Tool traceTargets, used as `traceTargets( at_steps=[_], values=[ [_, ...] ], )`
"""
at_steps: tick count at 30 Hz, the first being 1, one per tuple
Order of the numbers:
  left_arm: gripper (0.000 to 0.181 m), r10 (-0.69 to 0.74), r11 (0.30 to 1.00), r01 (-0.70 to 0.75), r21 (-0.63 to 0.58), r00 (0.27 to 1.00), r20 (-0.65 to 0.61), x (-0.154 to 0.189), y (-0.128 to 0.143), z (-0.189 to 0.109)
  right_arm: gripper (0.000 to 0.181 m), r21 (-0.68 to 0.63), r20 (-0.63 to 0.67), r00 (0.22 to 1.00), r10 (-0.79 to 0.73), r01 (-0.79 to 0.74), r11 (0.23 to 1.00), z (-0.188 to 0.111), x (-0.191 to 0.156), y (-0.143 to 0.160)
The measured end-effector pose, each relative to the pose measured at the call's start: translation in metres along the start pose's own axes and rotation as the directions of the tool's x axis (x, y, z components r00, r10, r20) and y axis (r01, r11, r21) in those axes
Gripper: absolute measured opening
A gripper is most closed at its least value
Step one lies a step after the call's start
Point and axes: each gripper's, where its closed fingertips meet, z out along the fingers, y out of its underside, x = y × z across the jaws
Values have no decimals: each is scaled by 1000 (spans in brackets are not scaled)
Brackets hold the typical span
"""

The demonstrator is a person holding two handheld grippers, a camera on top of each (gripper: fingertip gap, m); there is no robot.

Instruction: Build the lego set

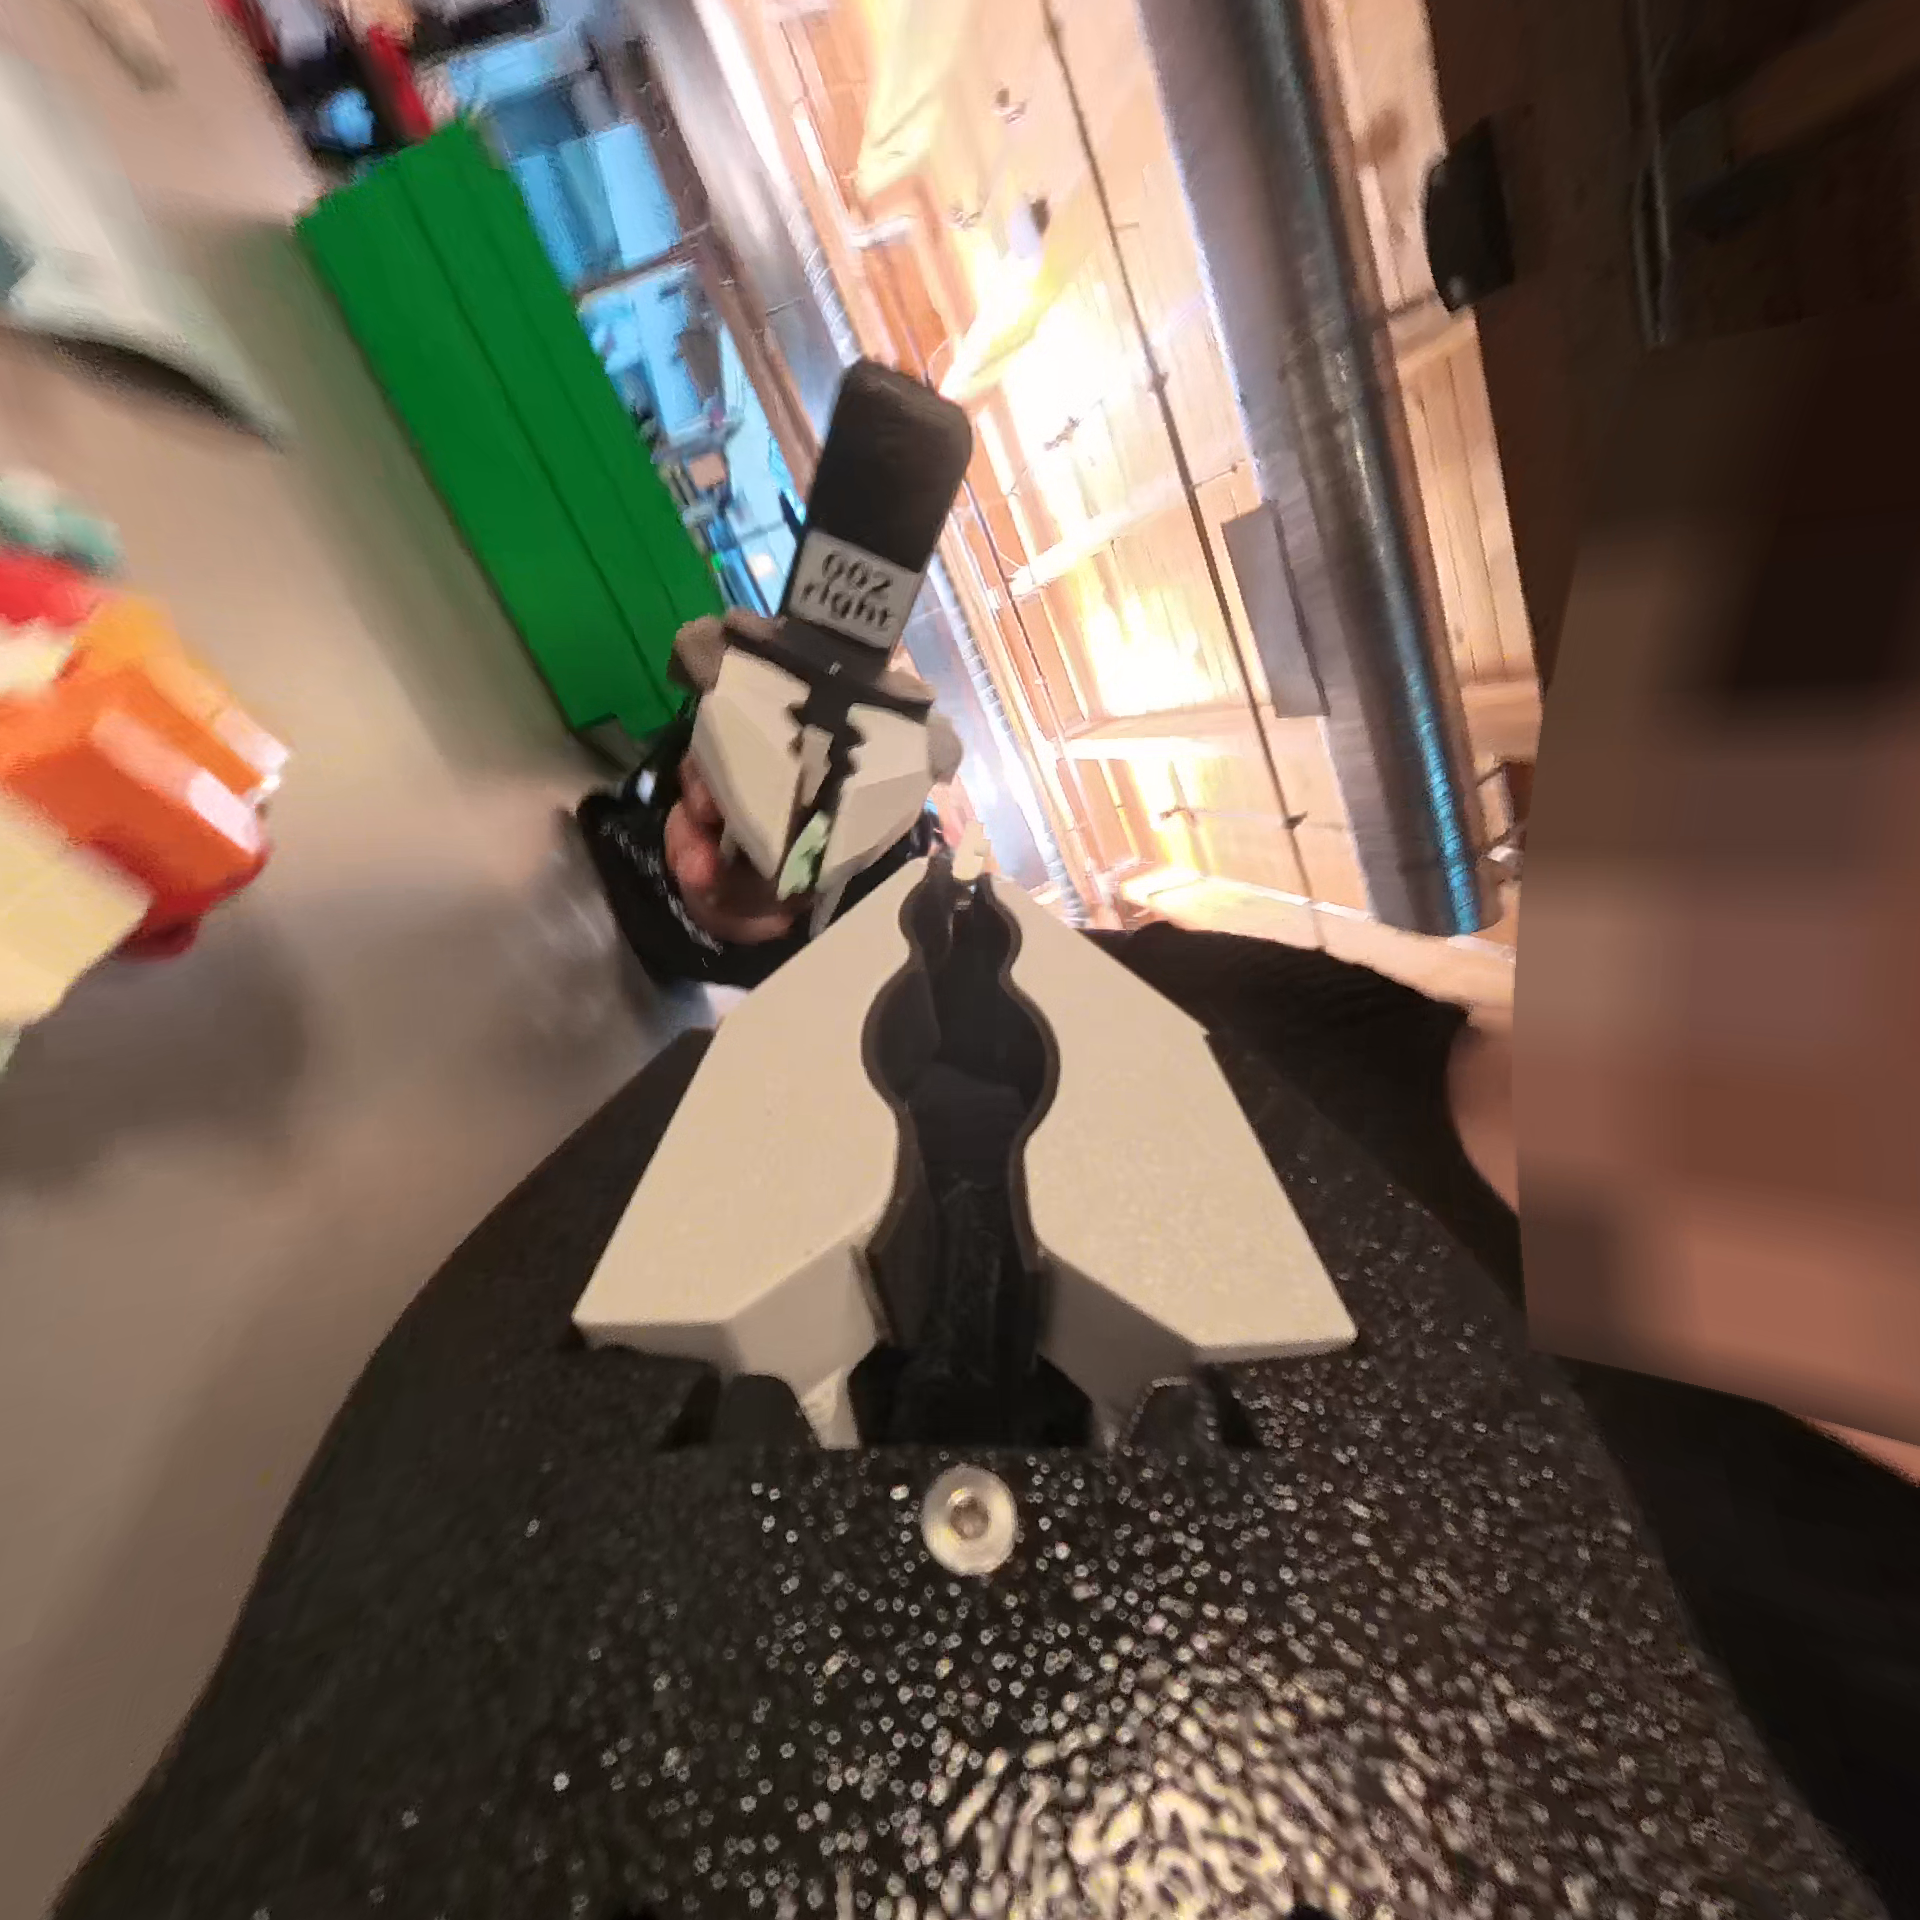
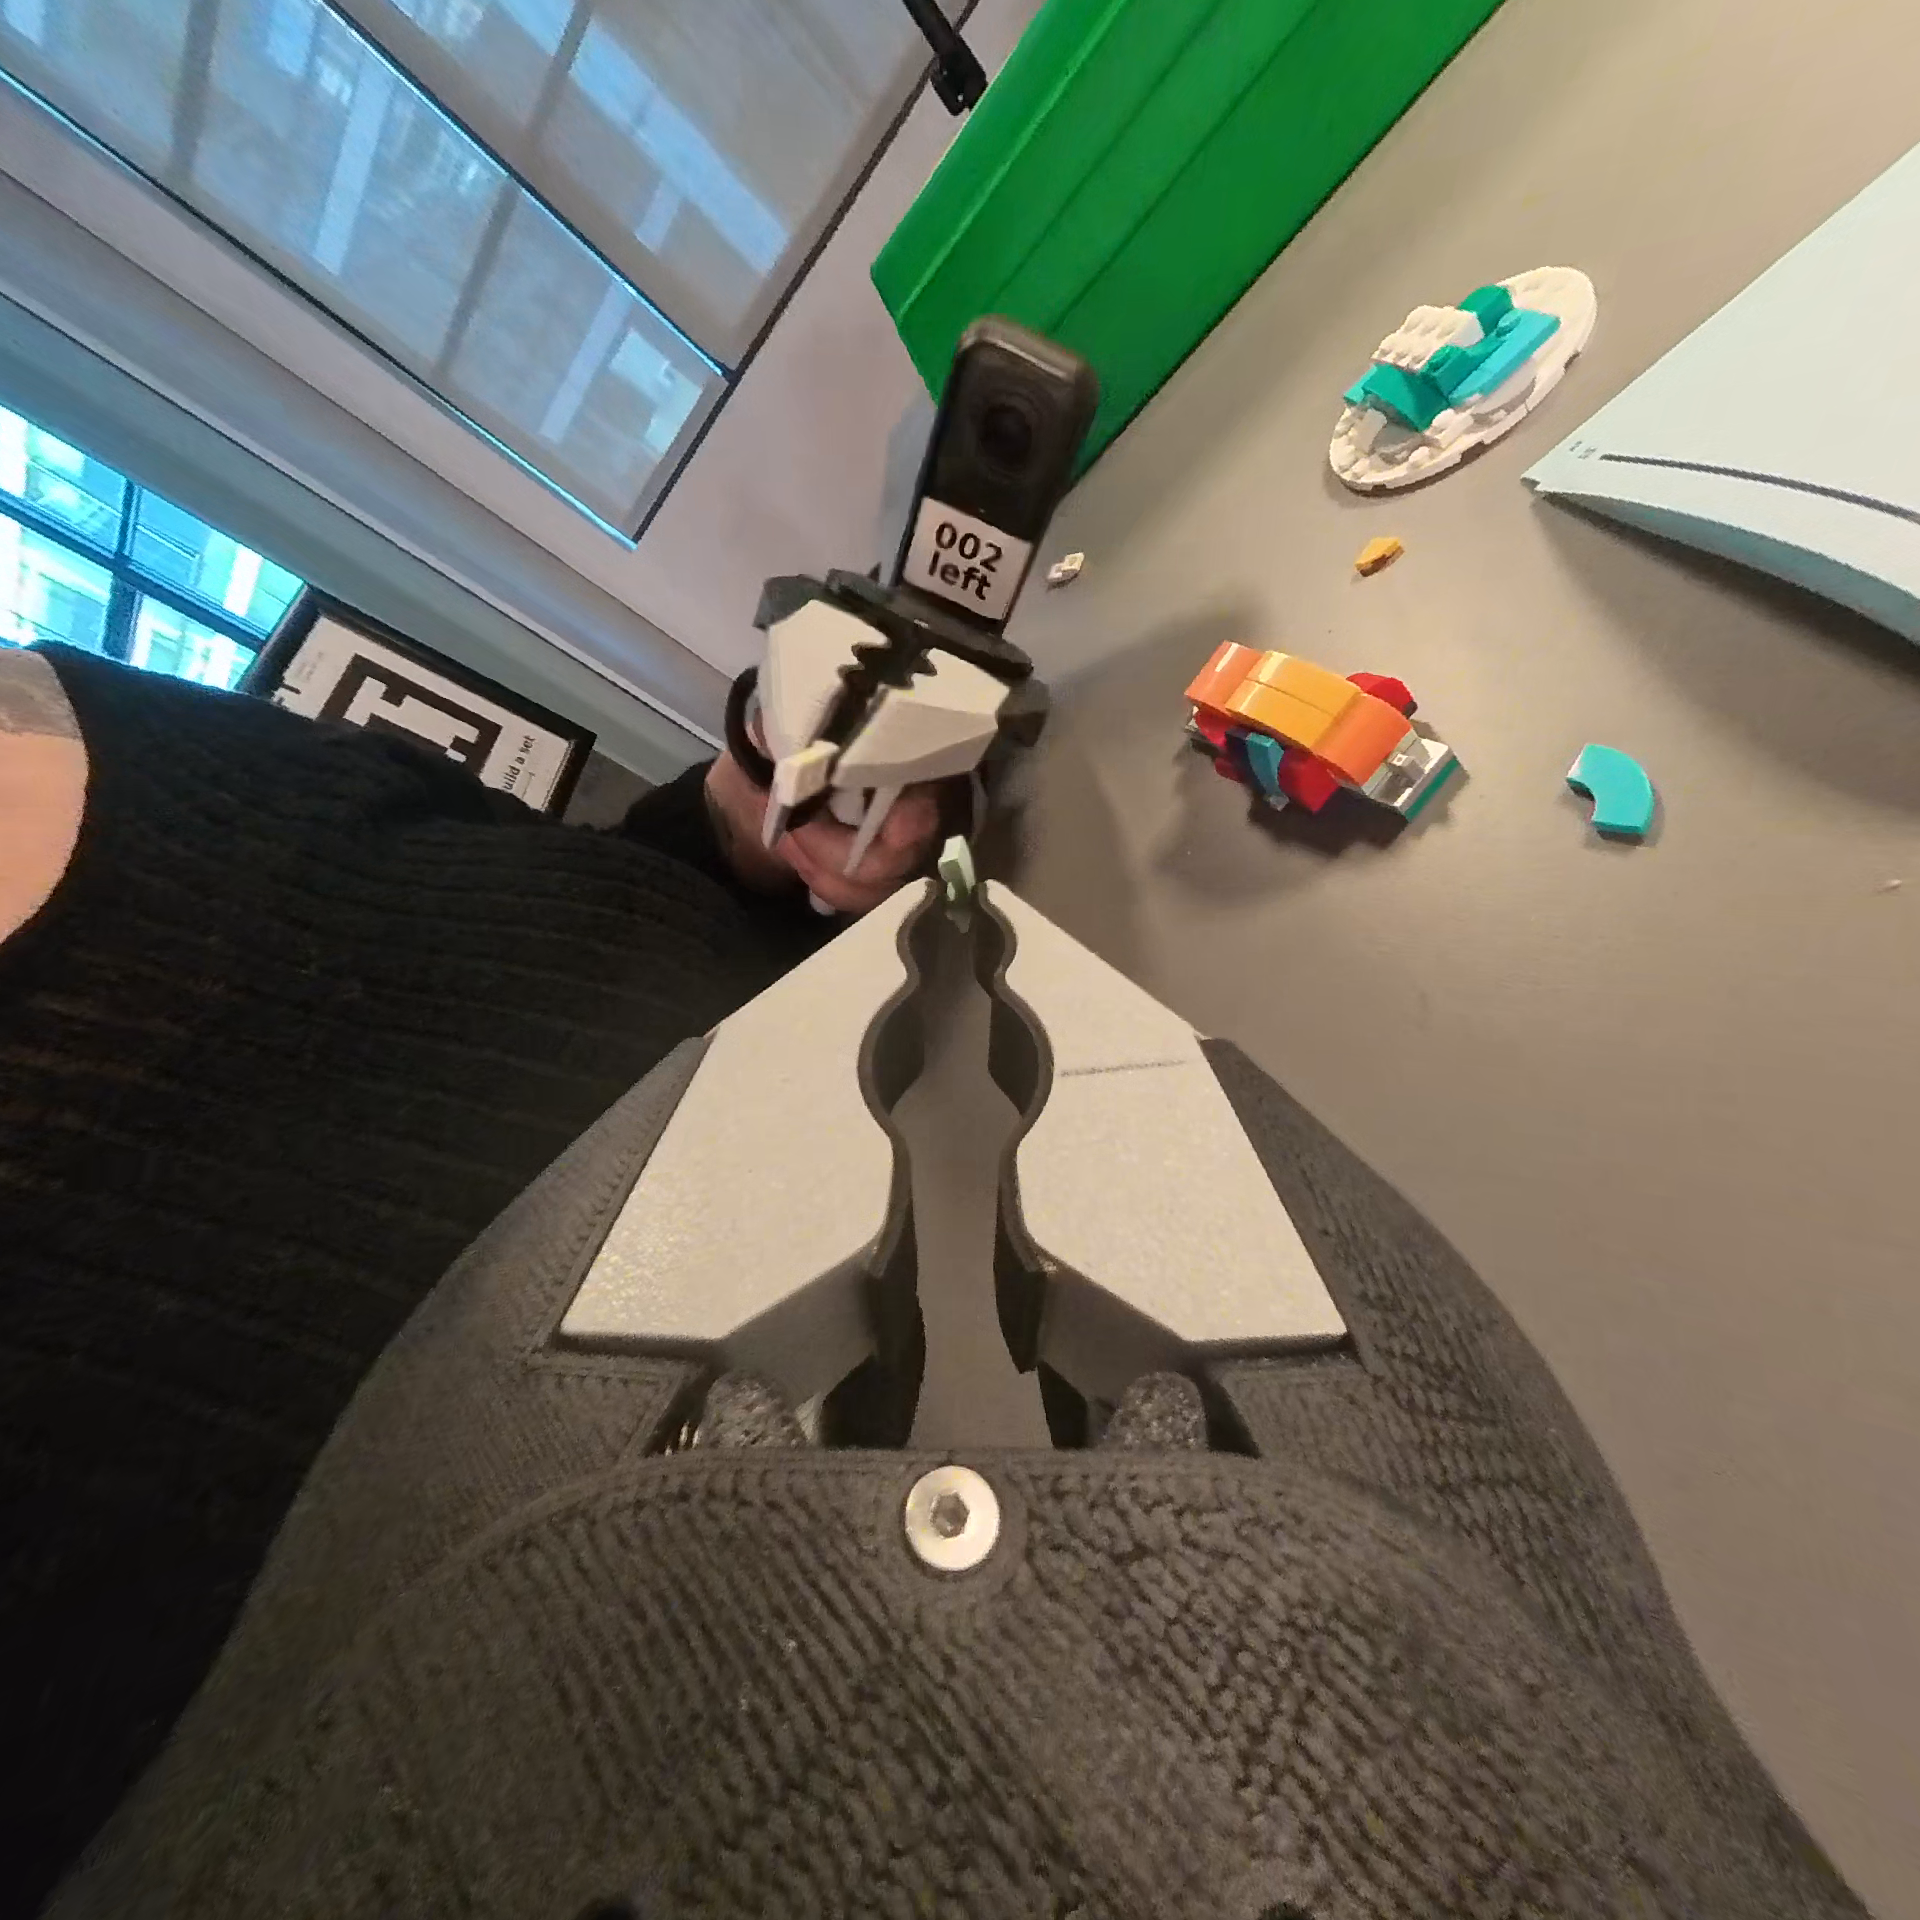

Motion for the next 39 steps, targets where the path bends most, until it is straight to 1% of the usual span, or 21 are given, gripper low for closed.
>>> traceTargets(
  at_steps=[1, 3, 5, 6, 8, 11, 14, 15, 18, 21, 23, 24, 25, 27, 30, 32, 34, 36, 37, 38, 39],
  values=[
    [2, 42, 999, -42, 6, 999, -2, 3, -2, 0, 3, -2, 3, 1000, -4, 4, 1000, 0, -1, 0],
    [2, 176, 984, -176, 5, 984, -1, 10, -3, 0, 3, -3, 18, 1000, -23, 23, 1000, 1, -5, 1],
    [2, 358, 934, -357, -31, 934, 22, 16, -1, 1, 3, 9, 27, 998, -62, 62, 998, 1, -10, -1],
    [2, 452, 891, -450, -54, 891, 37, 18, 0, 1, 3, 14, 21, 996, -91, 91, 996, 1, -12, -3],
    [2, 637, 771, -630, -94, 768, 68, 20, 1, 0, 3, 21, 17, 986, -169, 168, 985, 2, -18, -5],
    [1, 808, 590, -796, -136, 584, 81, 24, 1, -3, 3, 19, -10, 954, -300, 300, 954, 3, -25, -7],
    [1, 885, 466, -872, -150, 461, 70, 28, 3, -8, 4, -13, -60, 890, -453, 453, 891, 3, -28, -8],
    [1, 911, 412, -896, -165, 407, 65, 28, 5, -9, 4, -19, -69, 860, -506, 506, 862, 3, -31, -8],
    [2, 975, 221, -950, -221, 219, 33, 29, 14, -7, 4, -45, -83, 759, -646, 644, 763, 4, -41, -8],
    [1, 1000, 18, -962, -271, 21, -10, 33, 21, 0, 3, -41, -82, 648, -758, 757, 652, 4, -56, -13],
    [1, 996, -85, -955, -284, -78, -35, 37, 23, 4, 3, -40, -63, 576, -815, 814, 579, 3, -68, -15],
    [1, 993, -118, -951, -285, -109, -47, 39, 24, 5, 3, -52, -62, 540, -839, 838, 543, 3, -70, -16],
    [1, 990, -143, -948, -285, -131, -59, 41, 25, 7, 3, -71, -56, 508, -859, 856, 511, 3, -72, -16],
    [1, 986, -166, -947, -274, -151, -77, 46, 27, 9, 3, -104, -44, 451, -891, 885, 453, 2, -75, -15],
    [1, 986, -158, -956, -249, -141, -83, 51, 27, 10, 3, -144, -15, 374, -927, 917, 372, 1, -77, -11],
    [1, 987, -154, -957, -247, -137, -81, 50, 27, 10, 3, -146, -1, 353, -936, 926, 349, 1, -80, -10],
    [1, 987, -156, -954, -257, -141, -76, 48, 26, 9, 3, -166, -16, 352, -936, 922, 350, 0, -76, -12],
    [1, 982, -189, -941, -279, -178, -65, 44, 24, 7, 3, -237, -45, 338, -940, 910, 339, -2, -61, -12],
    [1, 978, -210, -932, -297, -202, -58, 42, 22, 6, 3, -292, -65, 292, -954, 909, 298, -3, -49, -10],
    [1, 973, -231, -919, -318, -227, -51, 38, 21, 5, 3, -366, -84, 215, -973, 902, 231, -4, -33, -9],
    [1, 967, -250, -907, -340, -250, -44, 34, 18, 4, 3, -454, -92, 115, -989, 879, 145, -6, -14, -7]
  ],
)
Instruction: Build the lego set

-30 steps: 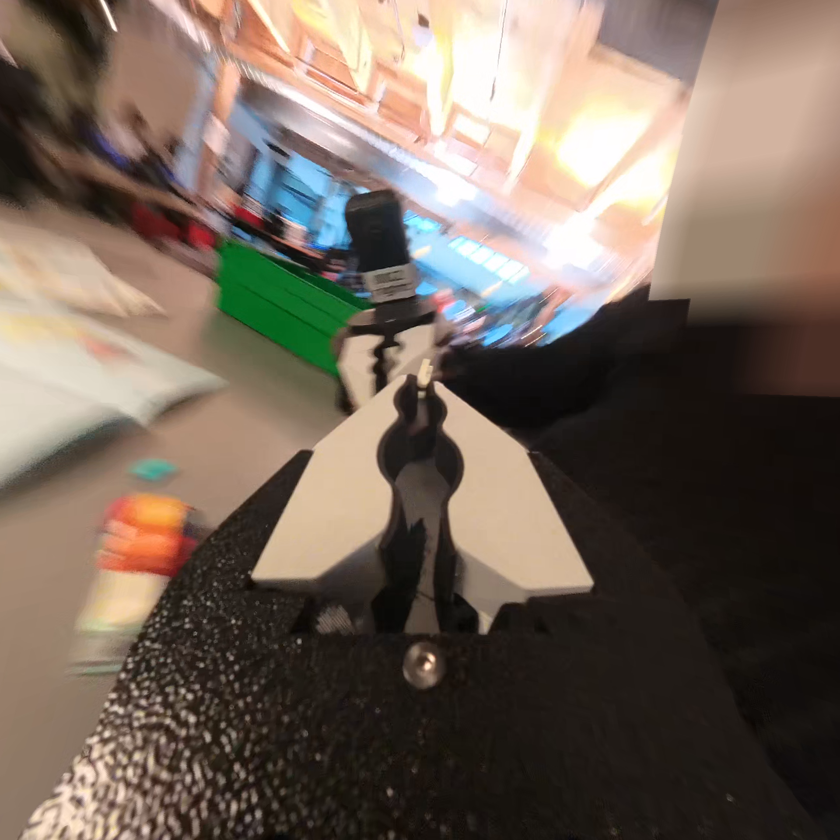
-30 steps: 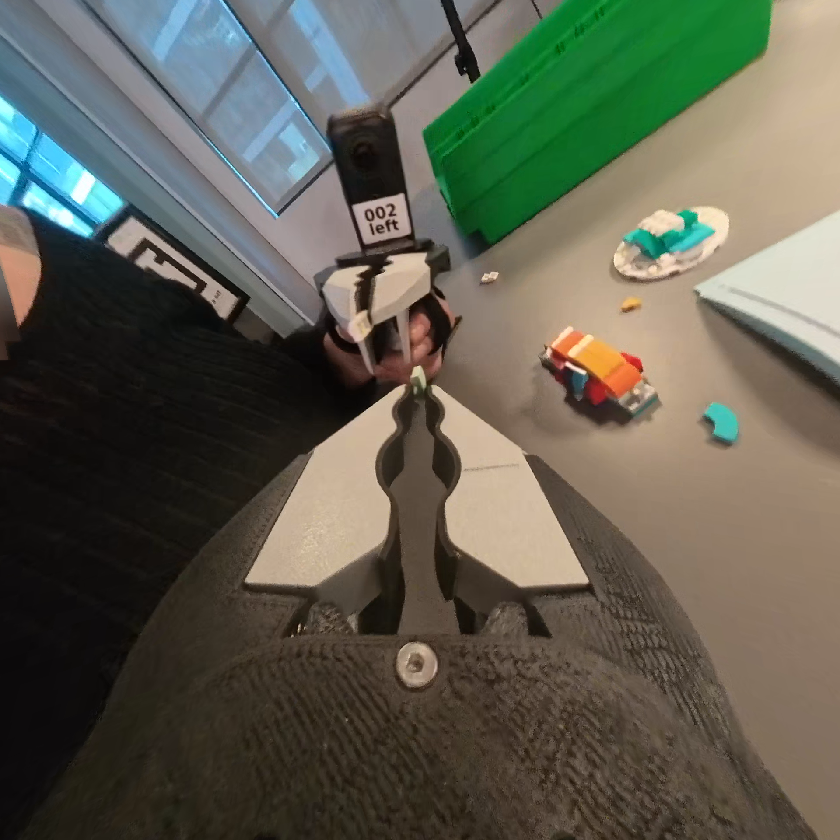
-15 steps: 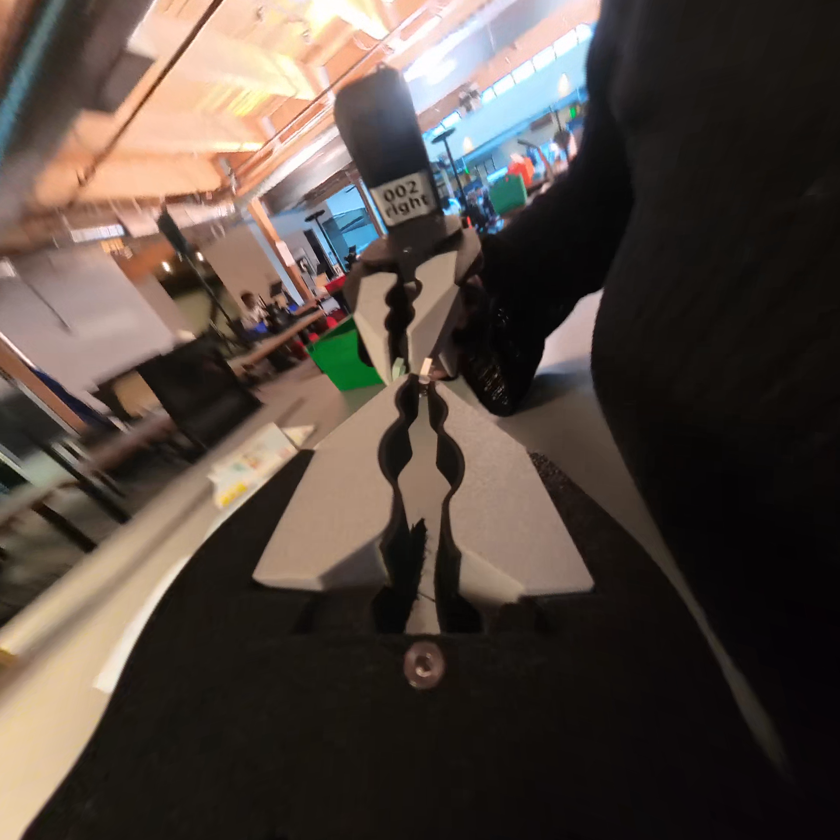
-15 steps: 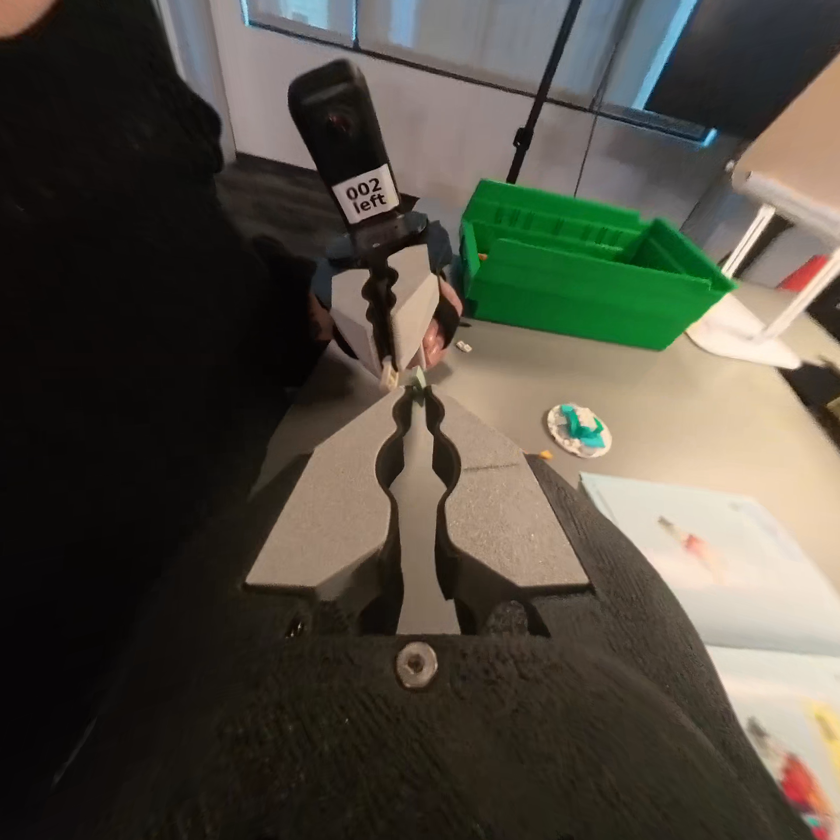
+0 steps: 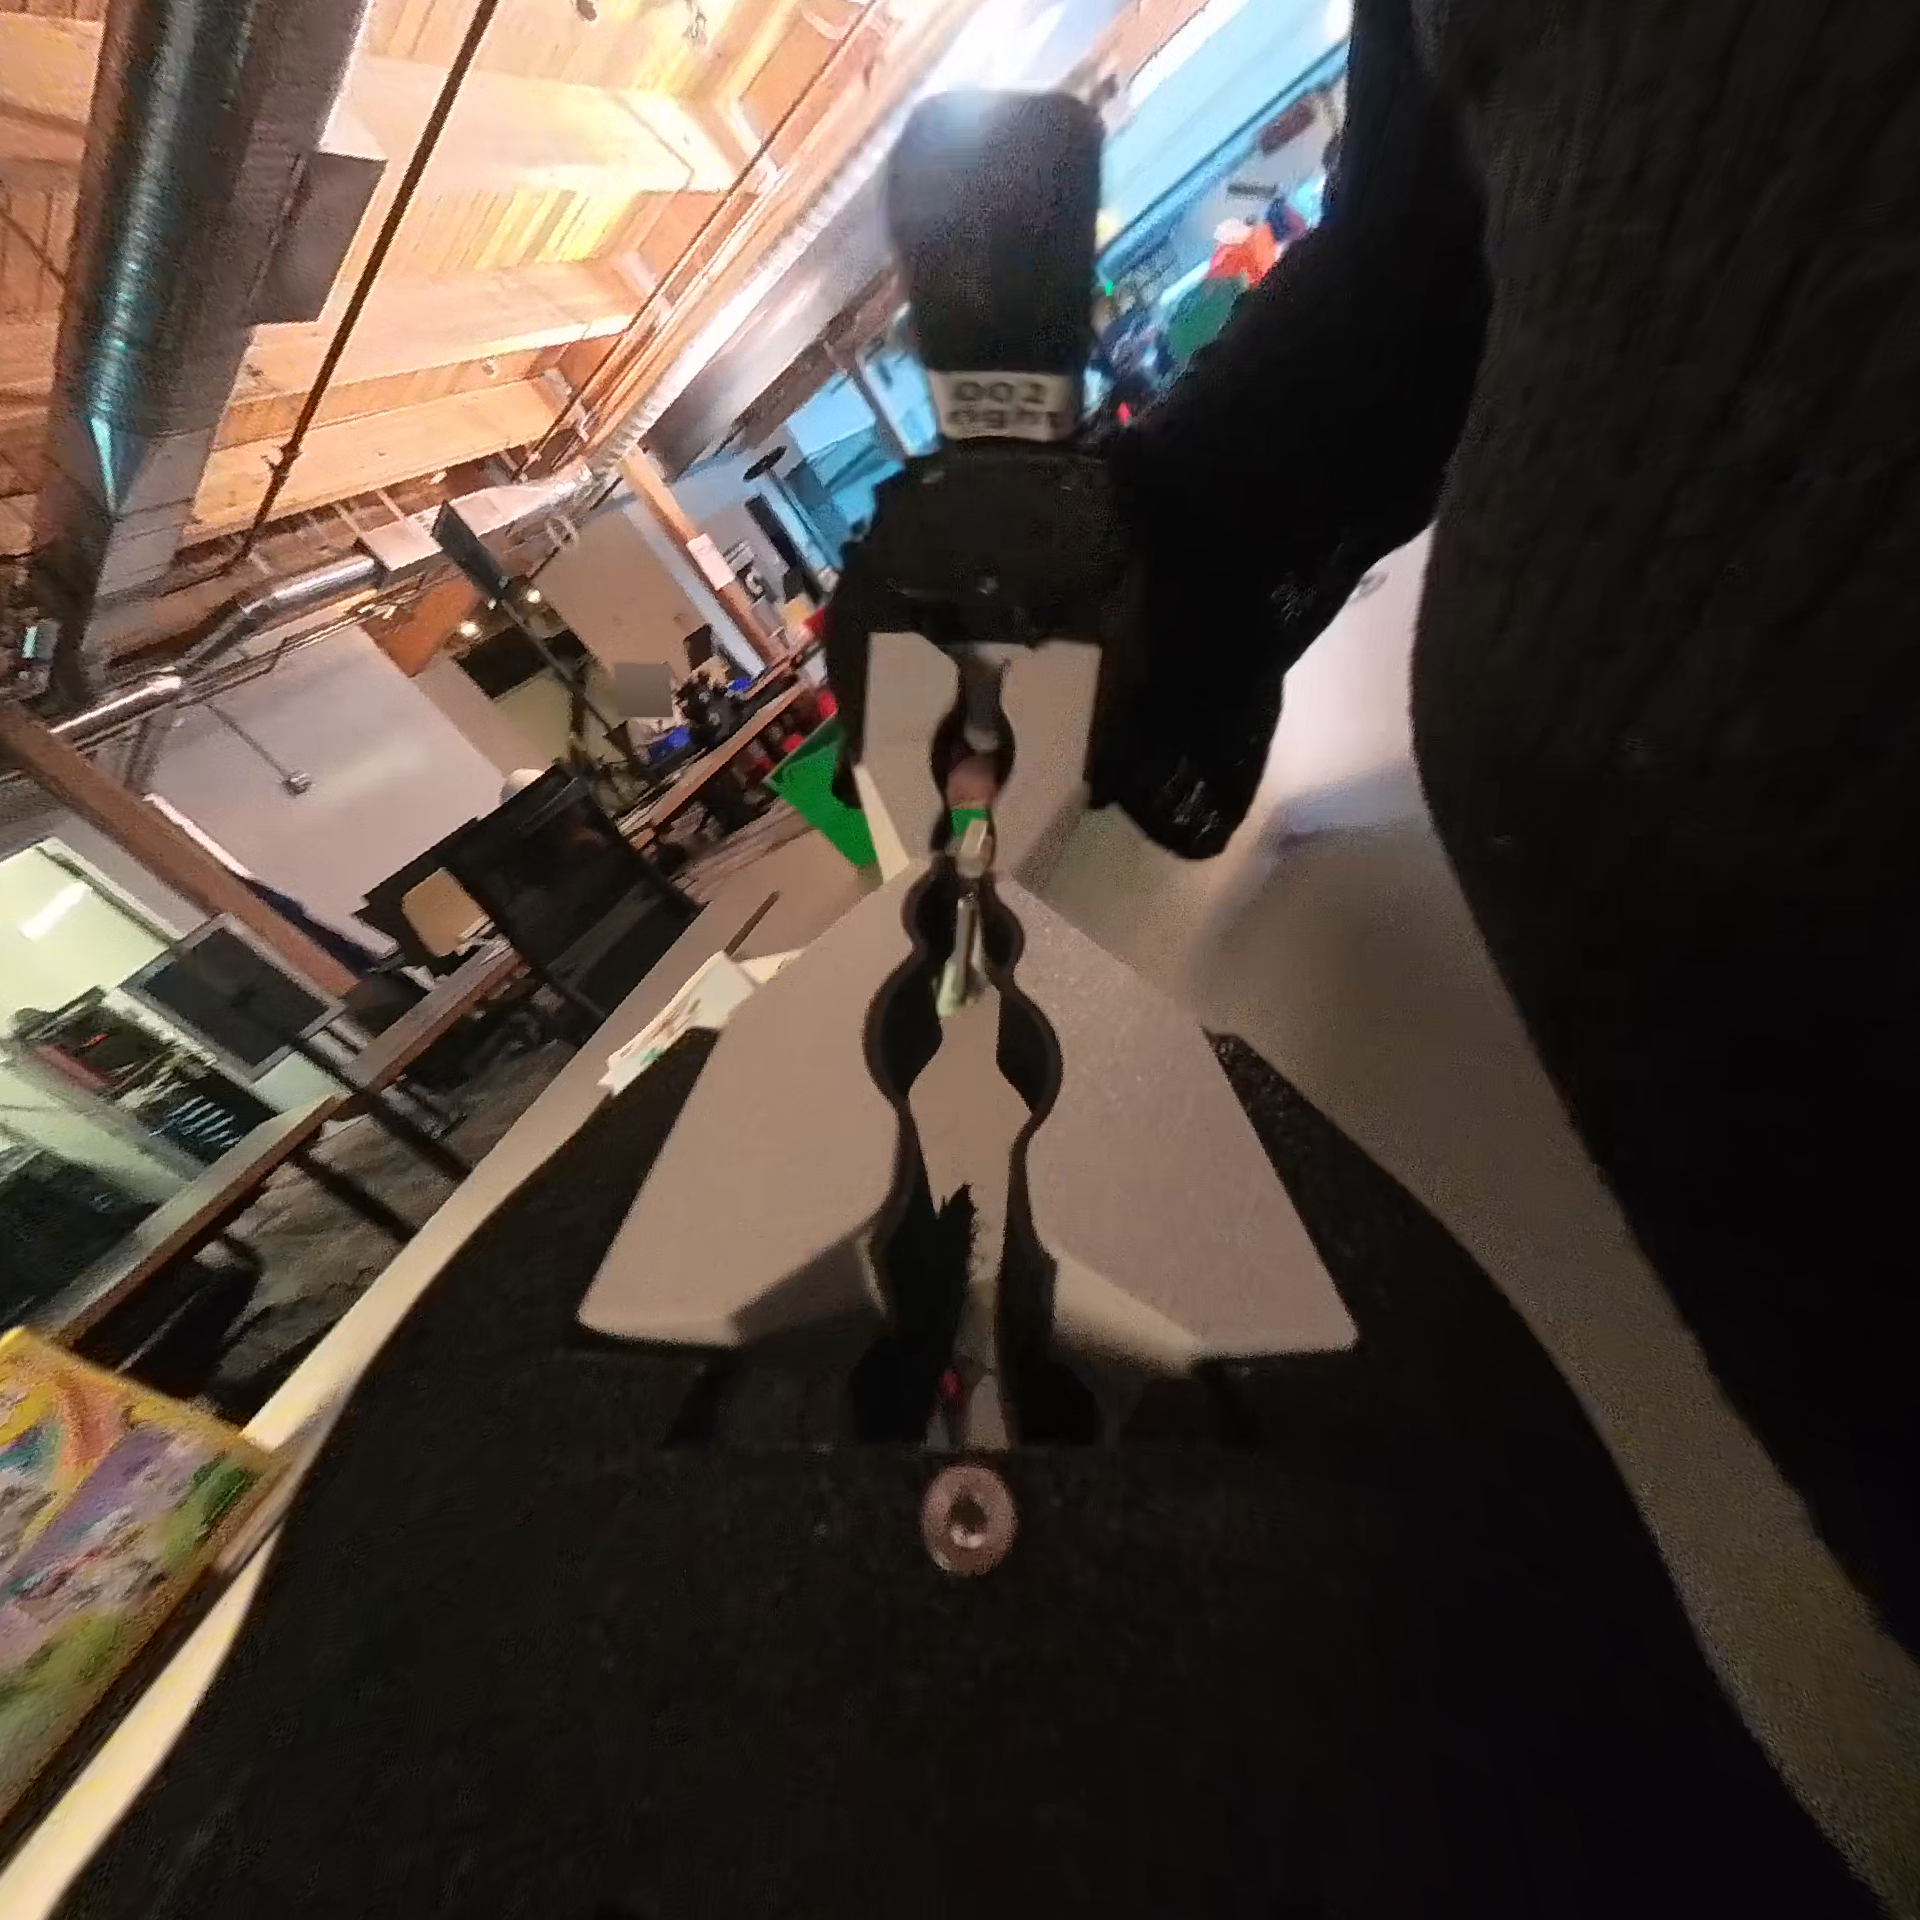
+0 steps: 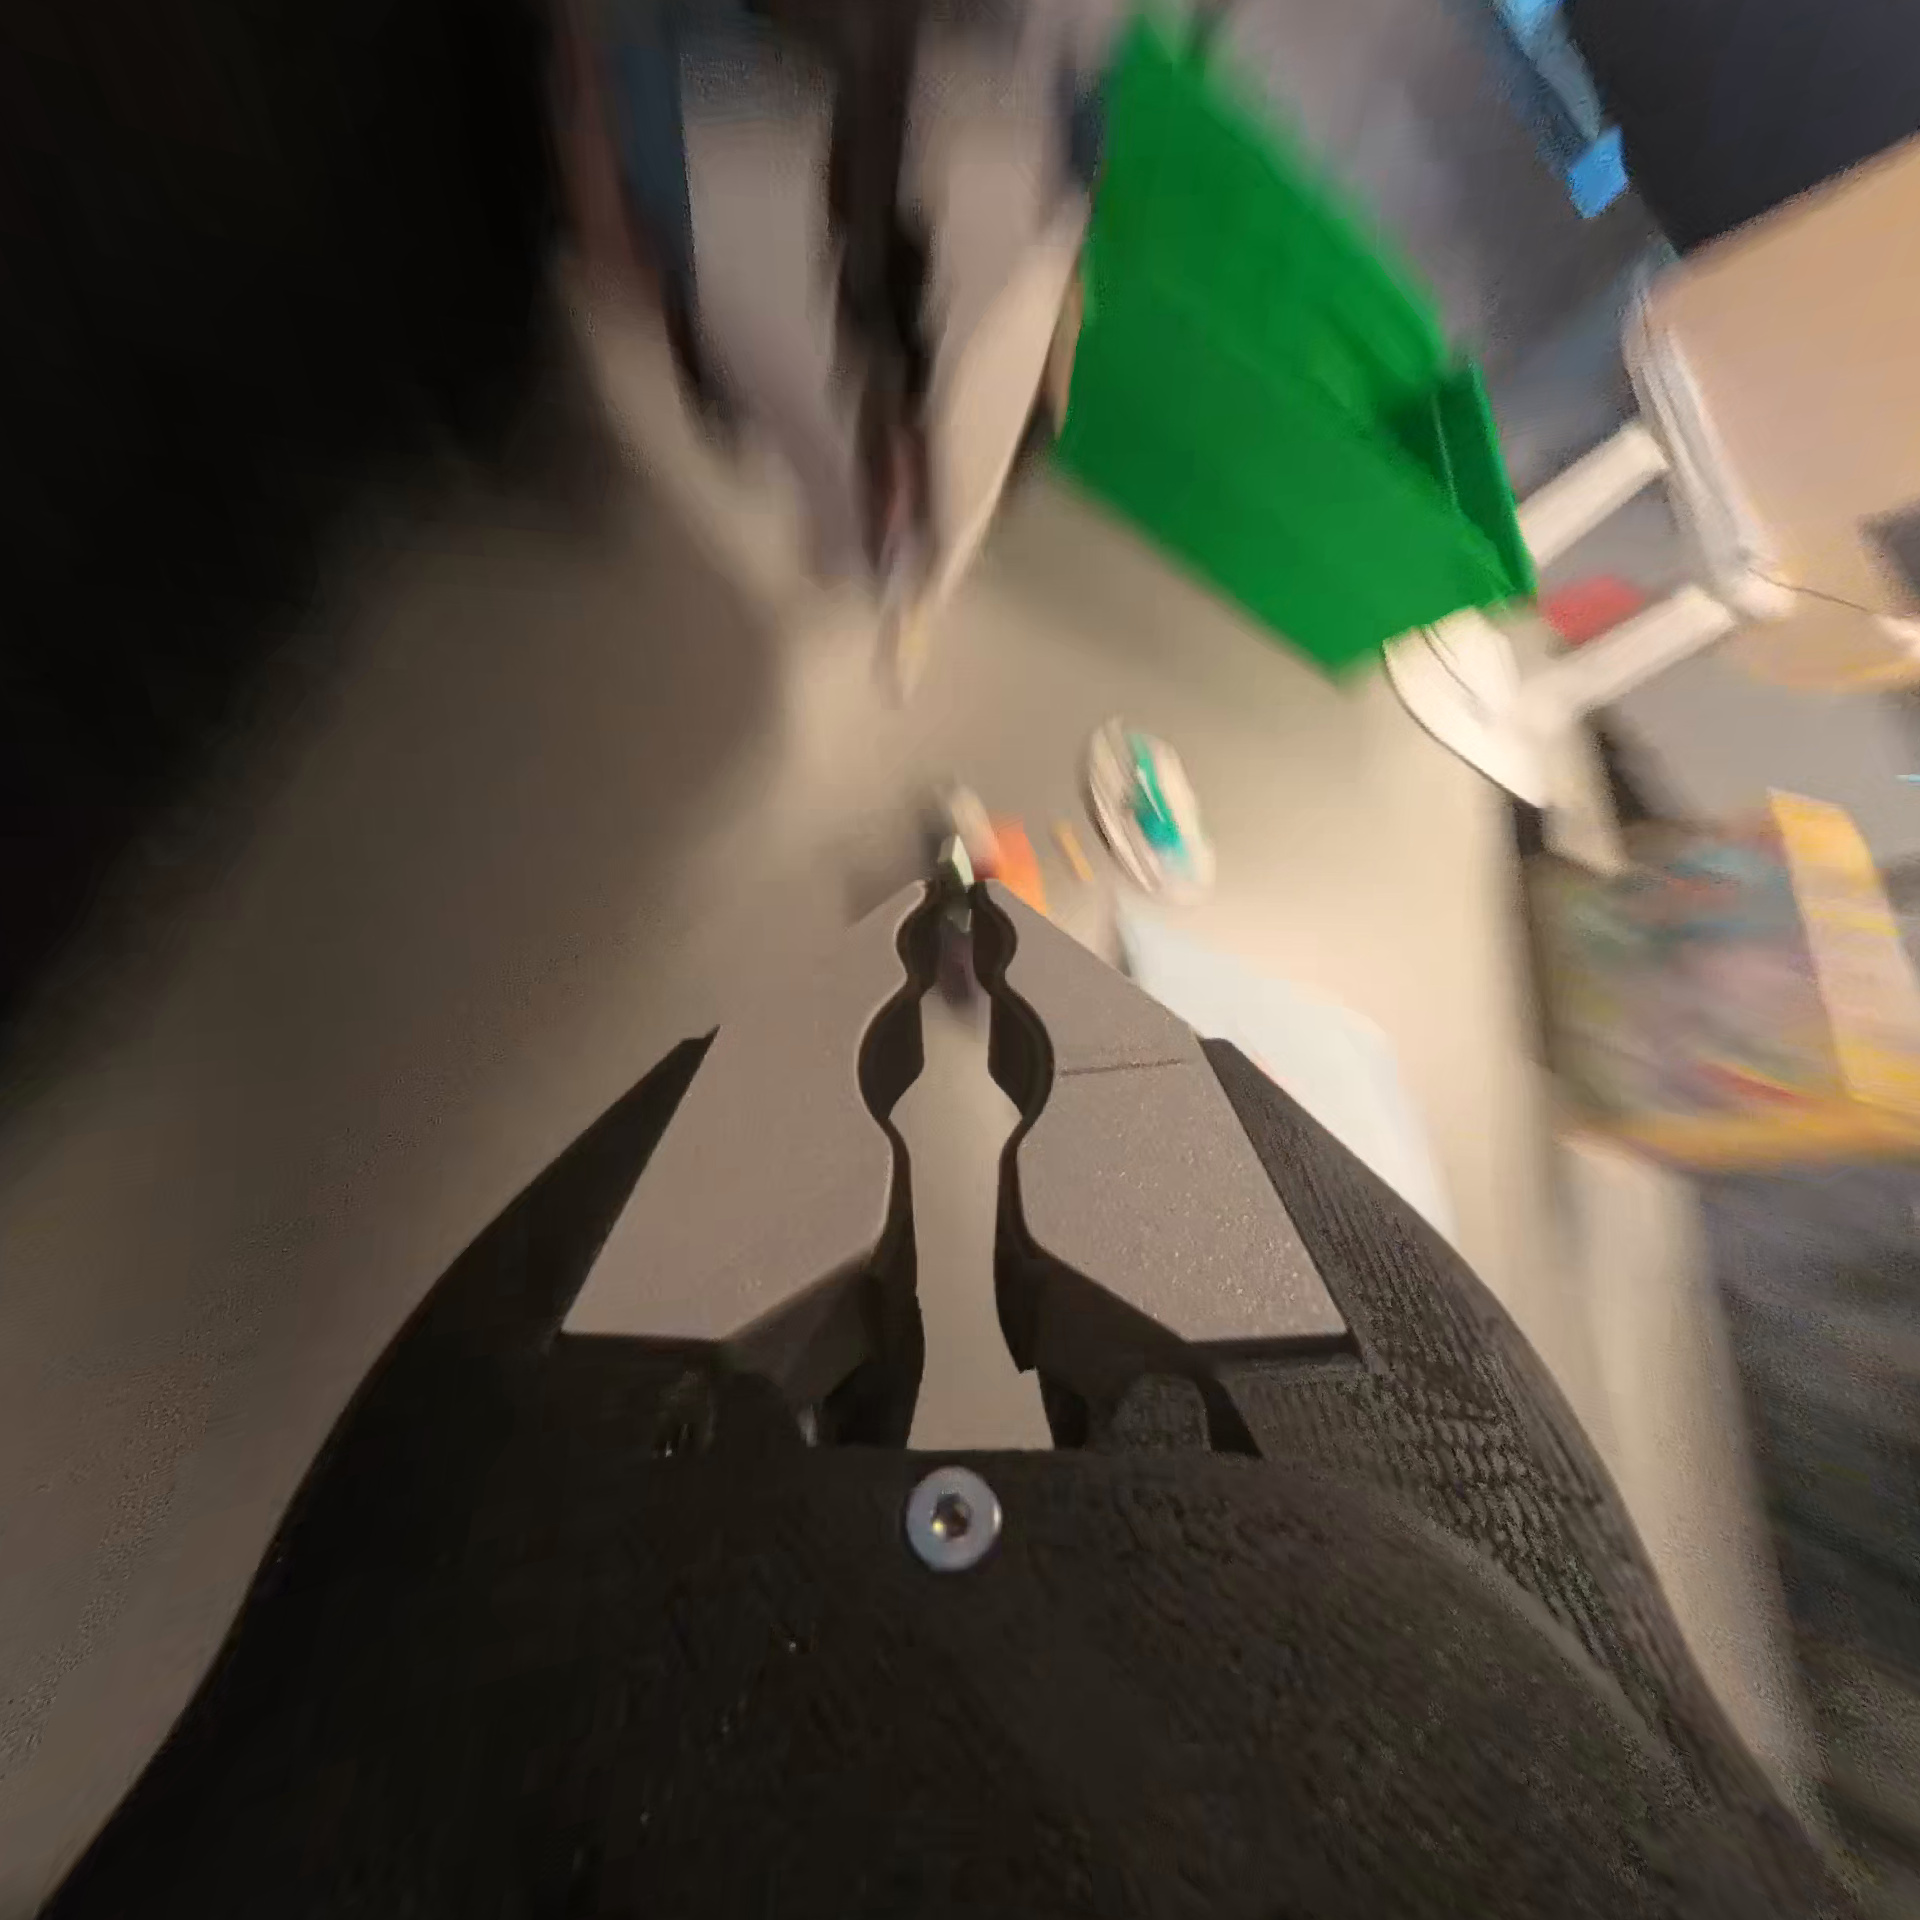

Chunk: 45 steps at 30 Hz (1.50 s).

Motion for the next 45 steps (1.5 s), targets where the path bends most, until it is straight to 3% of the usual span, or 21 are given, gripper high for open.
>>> traceTargets(
  at_steps=[3, 6, 22, 33, 45],
  values=[
    [1, 48, 997, -45, -61, 997, 53, -7, 13, 0, 4, -243, -53, 934, -353, 331, 912, 14, -4, 48],
    [1, 79, 993, -71, -95, 994, 80, -11, 21, -1, 4, -312, -2, 843, -539, 511, 801, 23, -15, 71],
    [2, 90, 989, -78, -127, 992, 94, -11, 30, -2, 5, -293, 211, 673, -709, 736, 611, 25, -23, 96],
    [2, 99, 987, -87, -133, 991, 90, -9, 32, -2, 10, -267, 307, 739, -599, 671, 691, 15, -31, 95],
    [1, 85, 989, -76, -125, 994, 71, -4, 33, 2, 13, -298, 350, 884, -311, 419, 858, 3, -42, 96]
  ],
)
